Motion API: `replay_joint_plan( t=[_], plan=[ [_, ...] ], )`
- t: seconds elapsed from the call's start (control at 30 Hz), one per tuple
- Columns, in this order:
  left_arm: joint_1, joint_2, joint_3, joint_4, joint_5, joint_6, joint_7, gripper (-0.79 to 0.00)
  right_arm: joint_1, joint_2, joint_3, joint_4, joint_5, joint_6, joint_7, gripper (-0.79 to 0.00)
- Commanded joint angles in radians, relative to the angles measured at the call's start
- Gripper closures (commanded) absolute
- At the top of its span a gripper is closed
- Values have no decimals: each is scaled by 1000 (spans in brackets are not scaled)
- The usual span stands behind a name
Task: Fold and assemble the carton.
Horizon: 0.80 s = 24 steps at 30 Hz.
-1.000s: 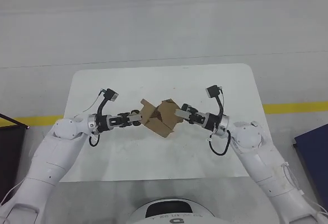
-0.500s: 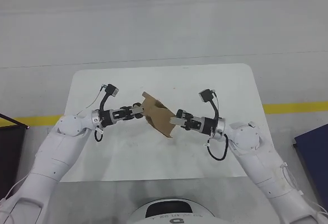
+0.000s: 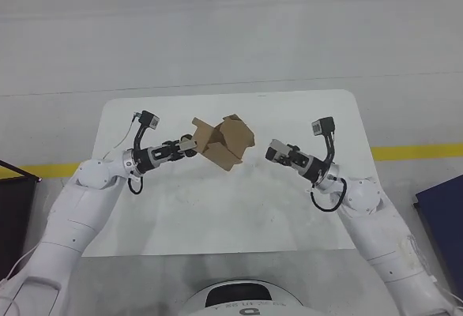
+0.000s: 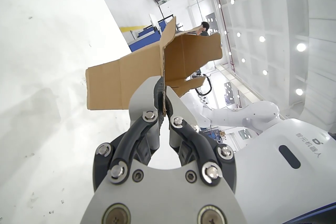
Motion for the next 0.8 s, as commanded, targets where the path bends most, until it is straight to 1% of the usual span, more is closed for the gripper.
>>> replay_joint_plan(
  t=[0.0,0.07,0.13,0.23,0.3,0.33,0.4,0.5,0.6,0.67,0.73,0.77],
  plan=[
    [-1,0,-2,-2,-1,0,-4,0,11,-1,-16,22,52,6,62,-683],
    [-1,-1,-3,-8,-3,-1,-13,0,34,-5,-42,57,47,6,79,-693],
    [0,-2,-3,-15,-8,-3,-25,0,63,-11,-73,93,28,9,66,-705],
    [2,-1,-7,-18,-13,-1,-42,0,92,-21,-114,119,13,7,47,-699],
    [4,-1,-9,-19,-14,-1,-49,0,108,-26,-131,135,26,5,48,-683],
    [5,-1,-10,-20,-14,-1,-54,0,116,-28,-138,145,36,3,51,-656],
    [8,-1,-12,-23,-14,-1,-59,0,132,-33,-151,166,67,-2,61,-640],
    [13,0,-18,-26,-14,0,-65,0,153,-38,-164,194,131,-11,98,-588],
    [19,1,-26,-25,-12,-1,-68,0,164,-42,-167,216,210,-14,144,-585],
    [21,2,-30,-25,-9,0,-70,0,171,-44,-164,233,259,-11,161,-563],
    [25,2,-33,-29,-11,0,-72,0,178,-46,-160,258,277,-2,148,-554],
    [26,3,-35,-32,-11,0,-74,0,182,-47,-158,268,259,0,118,-529]
  ],
)
